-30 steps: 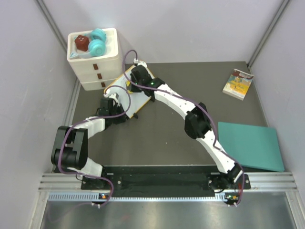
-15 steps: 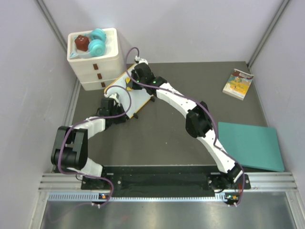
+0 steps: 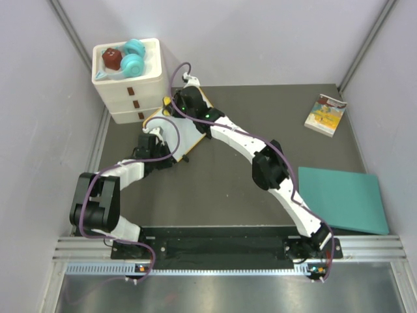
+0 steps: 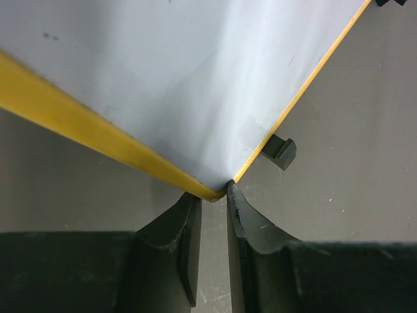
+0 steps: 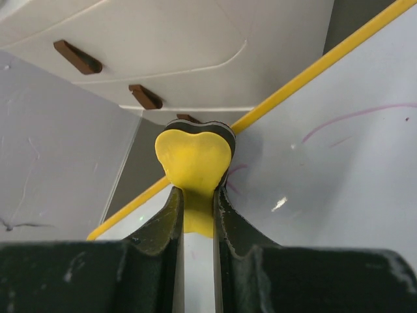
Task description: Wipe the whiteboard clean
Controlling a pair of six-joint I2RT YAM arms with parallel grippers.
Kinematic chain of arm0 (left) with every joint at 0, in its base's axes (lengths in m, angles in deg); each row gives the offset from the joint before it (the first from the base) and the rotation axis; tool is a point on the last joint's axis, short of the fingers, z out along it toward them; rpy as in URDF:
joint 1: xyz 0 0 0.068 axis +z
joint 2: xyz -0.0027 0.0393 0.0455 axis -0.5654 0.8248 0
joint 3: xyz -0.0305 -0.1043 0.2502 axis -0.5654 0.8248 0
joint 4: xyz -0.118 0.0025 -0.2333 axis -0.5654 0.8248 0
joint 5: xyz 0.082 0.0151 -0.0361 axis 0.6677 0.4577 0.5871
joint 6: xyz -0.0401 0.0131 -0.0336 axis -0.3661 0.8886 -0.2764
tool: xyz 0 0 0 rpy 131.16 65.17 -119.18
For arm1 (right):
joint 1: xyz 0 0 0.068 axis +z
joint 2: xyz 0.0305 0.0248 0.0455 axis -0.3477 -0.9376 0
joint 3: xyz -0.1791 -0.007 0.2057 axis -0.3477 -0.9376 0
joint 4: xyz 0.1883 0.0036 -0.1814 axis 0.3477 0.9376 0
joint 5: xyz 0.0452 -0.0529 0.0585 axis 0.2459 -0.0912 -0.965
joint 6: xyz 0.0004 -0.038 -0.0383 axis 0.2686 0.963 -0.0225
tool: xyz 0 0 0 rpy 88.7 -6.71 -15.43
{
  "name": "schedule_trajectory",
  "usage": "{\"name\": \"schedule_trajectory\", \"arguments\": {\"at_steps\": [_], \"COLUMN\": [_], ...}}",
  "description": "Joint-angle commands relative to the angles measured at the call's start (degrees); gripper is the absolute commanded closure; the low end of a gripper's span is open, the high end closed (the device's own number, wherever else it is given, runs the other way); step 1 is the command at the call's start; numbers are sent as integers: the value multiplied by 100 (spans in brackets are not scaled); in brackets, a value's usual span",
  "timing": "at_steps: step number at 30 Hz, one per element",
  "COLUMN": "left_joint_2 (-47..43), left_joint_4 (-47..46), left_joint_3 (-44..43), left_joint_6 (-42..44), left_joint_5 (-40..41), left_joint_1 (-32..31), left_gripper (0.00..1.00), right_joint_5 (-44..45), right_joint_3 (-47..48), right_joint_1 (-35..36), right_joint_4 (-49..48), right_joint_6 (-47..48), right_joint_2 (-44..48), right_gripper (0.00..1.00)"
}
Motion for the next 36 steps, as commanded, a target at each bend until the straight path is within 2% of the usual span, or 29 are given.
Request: {"name": "schedule_trajectory", "arguments": {"at_steps": [1, 7, 12, 25, 36], "left_joint_2": [-78, -78, -78, -87, -113], "left_joint_4": [282, 290, 282, 282, 290], "left_joint_3": [85, 85, 85, 94, 94], "left_joint_6": [319, 319, 319, 328, 328], "left_joint_5": [234, 234, 234, 252, 261], "left_joint_1": [-74, -83, -83, -100, -109], "left_gripper": [93, 93, 93, 93, 93], "right_joint_5": [520, 1108, 1232, 538, 766], "right_joint_3": [112, -37, -213, -353, -732], "right_joint_1": [83, 56, -5, 302, 276], "right_joint_4": [-547, -600, -626, -872, -977], "right_joint_6": [-192, -306, -413, -17, -139], "right_joint_2": [43, -1, 131, 289, 245], "right_gripper": [100, 100, 100, 100, 100]}}
